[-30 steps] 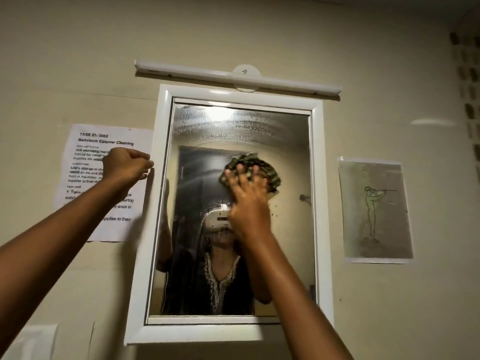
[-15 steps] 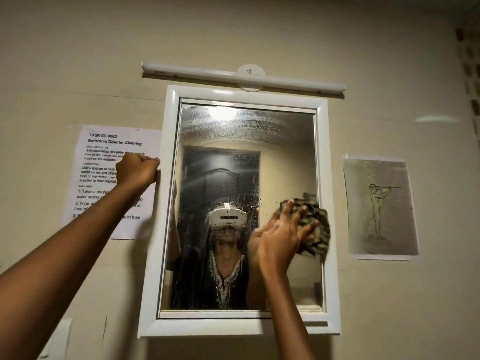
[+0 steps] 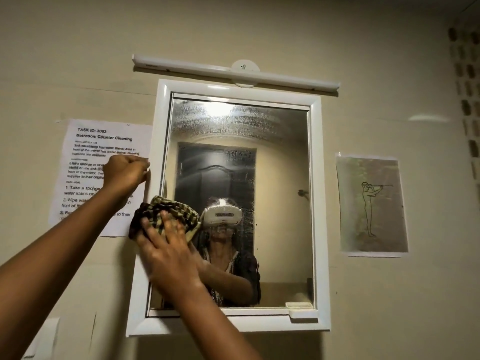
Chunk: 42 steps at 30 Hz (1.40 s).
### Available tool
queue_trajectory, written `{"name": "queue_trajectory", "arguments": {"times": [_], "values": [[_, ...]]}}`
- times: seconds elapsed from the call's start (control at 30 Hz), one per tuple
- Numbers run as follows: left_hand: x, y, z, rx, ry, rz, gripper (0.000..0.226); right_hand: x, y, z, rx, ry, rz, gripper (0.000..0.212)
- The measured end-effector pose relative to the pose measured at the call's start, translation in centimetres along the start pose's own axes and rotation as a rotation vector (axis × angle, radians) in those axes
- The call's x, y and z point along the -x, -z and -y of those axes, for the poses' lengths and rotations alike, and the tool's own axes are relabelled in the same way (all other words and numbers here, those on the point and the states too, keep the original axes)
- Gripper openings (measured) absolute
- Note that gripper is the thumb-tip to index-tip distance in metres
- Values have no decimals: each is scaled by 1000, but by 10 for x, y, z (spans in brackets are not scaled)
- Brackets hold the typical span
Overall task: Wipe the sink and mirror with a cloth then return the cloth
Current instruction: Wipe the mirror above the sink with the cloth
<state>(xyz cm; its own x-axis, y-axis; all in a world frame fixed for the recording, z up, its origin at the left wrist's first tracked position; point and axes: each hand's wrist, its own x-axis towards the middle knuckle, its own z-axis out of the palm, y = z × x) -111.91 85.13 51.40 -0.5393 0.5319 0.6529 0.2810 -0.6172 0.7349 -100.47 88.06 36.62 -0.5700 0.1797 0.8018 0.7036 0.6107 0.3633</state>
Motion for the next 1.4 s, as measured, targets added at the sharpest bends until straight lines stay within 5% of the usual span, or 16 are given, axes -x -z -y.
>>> {"name": "queue_trajectory", "arguments": {"times": [0.13, 0.3, 0.5, 0.73, 0.83, 0.97, 1.13, 1.27, 1.4], "values": [[22, -5, 3, -178, -100, -108, 37, 10, 11, -40, 106, 32, -117, 62], [39, -6, 11, -211, -143, -141, 40, 41, 33, -92, -23, -378, -255, 87], [50, 4, 26, -248, -141, -97, 43, 129, 45, -132, 6, -943, -463, 62], [54, 13, 37, -252, -107, -46, 42, 122, 18, -94, -105, -1184, -535, 54], [53, 15, 39, -250, -83, -4, 41, 84, 14, -70, -168, -1056, -551, 61], [55, 15, 46, -245, -64, -4, 40, 52, -4, -18, -171, -640, -302, 91], [62, 11, 54, -251, -22, -65, 40, 59, -29, 42, -60, -123, -33, 60], [76, 10, 61, -288, -27, -74, 42, 104, -32, 17, 83, -26, 42, 57], [85, 13, 68, -291, -17, -87, 41, 146, -15, -32, 164, -138, -34, 70]]}}
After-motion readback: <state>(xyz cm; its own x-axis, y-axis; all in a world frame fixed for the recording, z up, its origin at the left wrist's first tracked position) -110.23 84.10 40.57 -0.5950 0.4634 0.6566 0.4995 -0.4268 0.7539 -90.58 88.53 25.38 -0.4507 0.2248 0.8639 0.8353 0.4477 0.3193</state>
